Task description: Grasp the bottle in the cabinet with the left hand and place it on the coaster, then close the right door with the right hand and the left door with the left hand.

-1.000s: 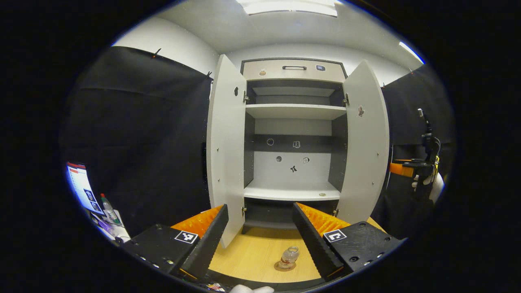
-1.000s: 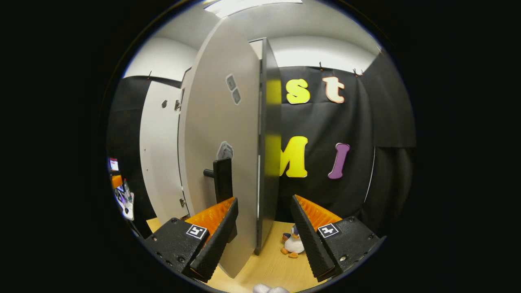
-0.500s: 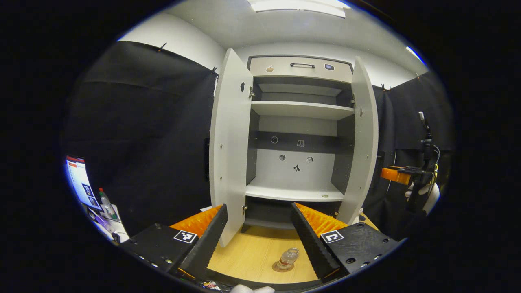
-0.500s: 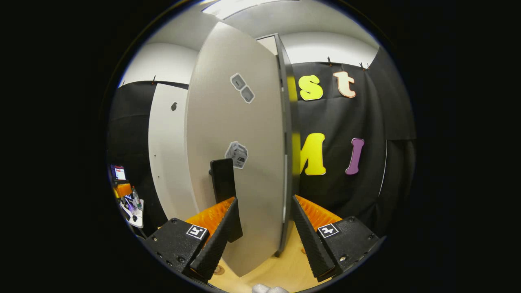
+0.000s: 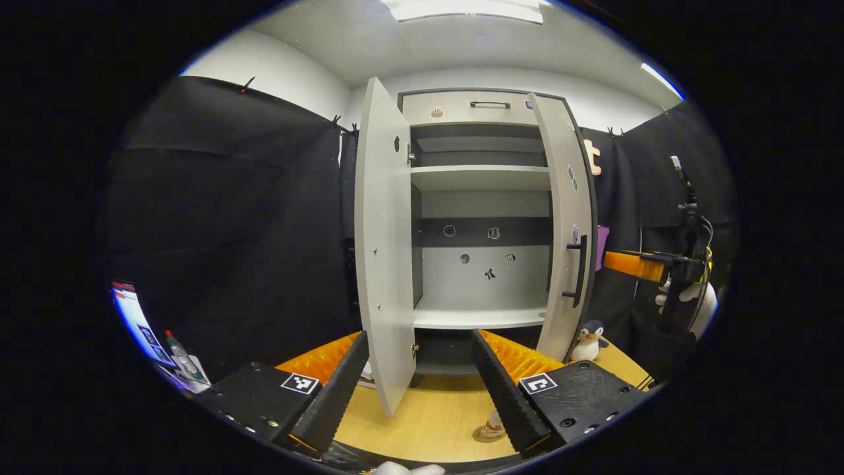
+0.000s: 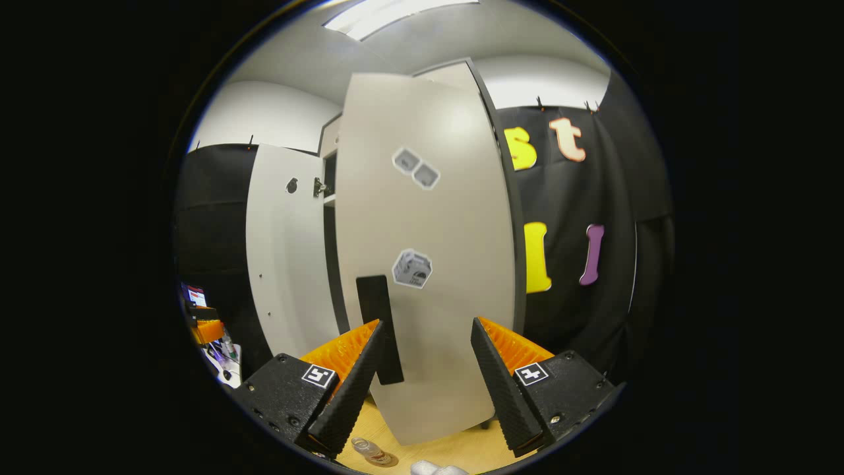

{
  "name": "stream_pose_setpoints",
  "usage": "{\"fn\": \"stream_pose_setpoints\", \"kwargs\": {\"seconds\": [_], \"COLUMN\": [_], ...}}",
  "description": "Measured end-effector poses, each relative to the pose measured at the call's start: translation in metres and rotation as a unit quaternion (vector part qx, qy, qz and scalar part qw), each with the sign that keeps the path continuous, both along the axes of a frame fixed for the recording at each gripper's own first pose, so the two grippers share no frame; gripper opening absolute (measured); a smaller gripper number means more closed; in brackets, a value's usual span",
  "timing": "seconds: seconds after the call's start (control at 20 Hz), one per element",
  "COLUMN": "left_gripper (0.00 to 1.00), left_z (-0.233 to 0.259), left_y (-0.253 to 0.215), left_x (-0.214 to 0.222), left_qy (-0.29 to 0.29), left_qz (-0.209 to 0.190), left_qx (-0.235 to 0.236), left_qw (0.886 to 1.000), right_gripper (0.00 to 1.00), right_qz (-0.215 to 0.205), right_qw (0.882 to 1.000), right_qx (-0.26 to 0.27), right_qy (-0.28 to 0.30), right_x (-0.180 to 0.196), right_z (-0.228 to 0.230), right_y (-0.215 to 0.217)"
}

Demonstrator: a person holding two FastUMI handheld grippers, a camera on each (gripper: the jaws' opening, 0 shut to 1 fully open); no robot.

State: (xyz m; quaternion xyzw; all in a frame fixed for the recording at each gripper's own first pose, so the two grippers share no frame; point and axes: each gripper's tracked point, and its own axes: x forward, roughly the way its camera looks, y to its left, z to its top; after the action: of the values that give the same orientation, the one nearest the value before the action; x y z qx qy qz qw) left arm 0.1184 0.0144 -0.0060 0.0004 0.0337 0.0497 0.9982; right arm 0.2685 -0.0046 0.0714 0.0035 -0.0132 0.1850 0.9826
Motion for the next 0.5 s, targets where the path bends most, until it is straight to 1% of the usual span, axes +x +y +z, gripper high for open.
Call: {"fn": "stream_pose_setpoints", "kwargs": {"seconds": [0.1,0.15,0.2,0.4,0.5], "left_gripper": [0.94,0.98,0.94,0.95,0.95], "left_z": [0.002,0.0,-0.001,0.002,0.0], "left_y": [0.005,0.008,0.01,0.024,0.034], "left_x": [0.008,0.014,0.019,0.038,0.045], "left_qy": [-0.006,-0.007,-0.007,-0.016,-0.016], "left_qz": [-0.012,-0.018,-0.025,-0.048,-0.054], "left_qx": [0.004,0.004,0.003,0.017,0.024], "left_qw": [1.0,1.0,1.0,0.999,0.998], "right_gripper": [0.81,0.81,0.81,0.81,0.81], "right_qz": [-0.018,-0.026,-0.032,-0.058,-0.08], "right_qw": [1.0,1.0,0.999,0.998,0.996], "right_qx": [-0.001,0.004,0.01,0.025,0.026], "right_qy": [-0.003,-0.005,-0.007,0.004,0.01], "right_x": [-0.01,-0.015,-0.021,-0.048,-0.061], "right_z": [0.003,0.005,0.005,-0.008,-0.016], "right_y": [-0.01,-0.014,-0.017,-0.027,-0.035]}}
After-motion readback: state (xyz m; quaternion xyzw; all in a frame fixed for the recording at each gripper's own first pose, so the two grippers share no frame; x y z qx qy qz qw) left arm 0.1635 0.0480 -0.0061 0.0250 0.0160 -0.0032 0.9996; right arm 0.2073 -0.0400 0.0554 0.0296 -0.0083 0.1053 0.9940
